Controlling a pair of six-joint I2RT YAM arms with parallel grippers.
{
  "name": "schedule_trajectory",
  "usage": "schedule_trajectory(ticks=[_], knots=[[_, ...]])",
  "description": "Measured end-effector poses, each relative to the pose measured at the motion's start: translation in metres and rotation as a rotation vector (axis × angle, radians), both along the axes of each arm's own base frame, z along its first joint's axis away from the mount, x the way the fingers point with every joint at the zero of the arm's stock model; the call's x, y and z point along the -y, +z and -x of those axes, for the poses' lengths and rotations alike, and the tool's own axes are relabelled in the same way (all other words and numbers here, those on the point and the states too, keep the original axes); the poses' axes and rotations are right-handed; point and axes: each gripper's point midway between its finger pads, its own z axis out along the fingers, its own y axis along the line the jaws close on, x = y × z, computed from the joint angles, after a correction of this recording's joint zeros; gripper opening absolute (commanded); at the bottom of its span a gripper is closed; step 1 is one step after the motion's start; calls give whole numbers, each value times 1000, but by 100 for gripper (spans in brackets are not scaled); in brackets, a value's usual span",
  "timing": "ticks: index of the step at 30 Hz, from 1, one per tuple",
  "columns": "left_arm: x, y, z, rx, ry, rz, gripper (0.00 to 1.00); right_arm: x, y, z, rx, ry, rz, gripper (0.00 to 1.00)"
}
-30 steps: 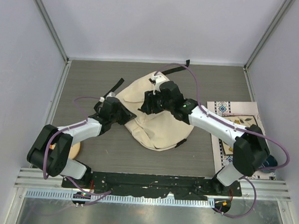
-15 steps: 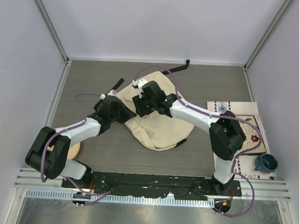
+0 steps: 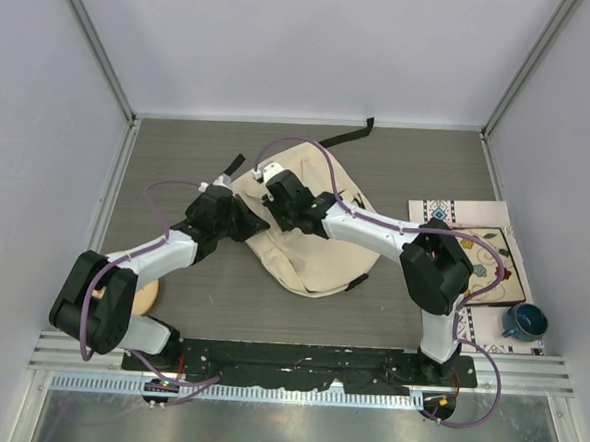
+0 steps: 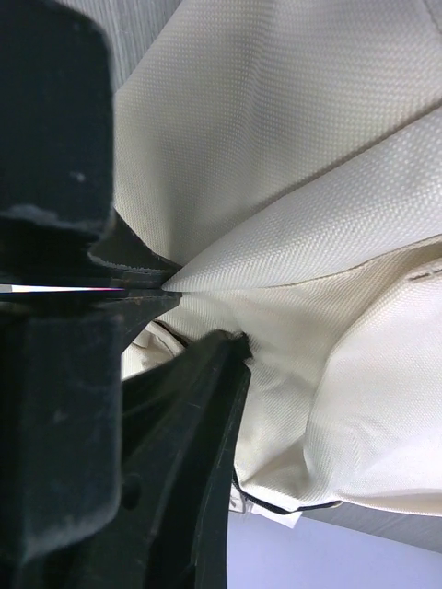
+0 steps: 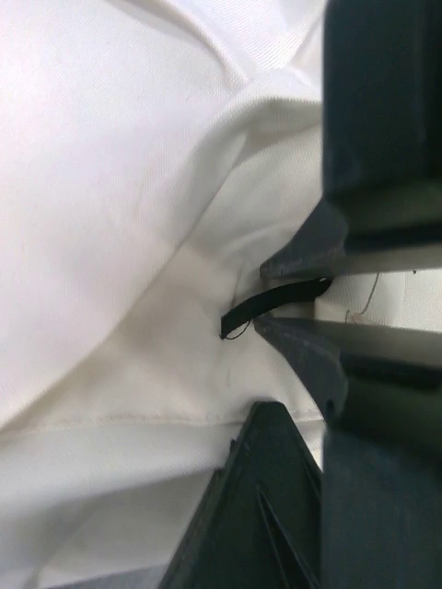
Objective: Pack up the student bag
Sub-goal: Zip the student bag at the center of the board.
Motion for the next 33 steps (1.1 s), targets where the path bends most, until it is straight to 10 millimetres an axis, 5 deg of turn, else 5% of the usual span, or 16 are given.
schedule_trajectory(ticks=[2, 4, 17, 33], knots=[[0, 0, 0, -2, -1, 1, 0, 2, -2, -2, 9, -8, 13, 6], [0, 0, 0, -3, -2, 2, 0, 3, -4, -4, 11, -13, 20, 1], [-6, 5, 2, 19, -31, -16, 0, 8, 2, -11, 49, -101, -30, 1], [-22, 13, 1, 24, -69, 9, 0, 51, 24, -26, 42, -326, -250, 1]])
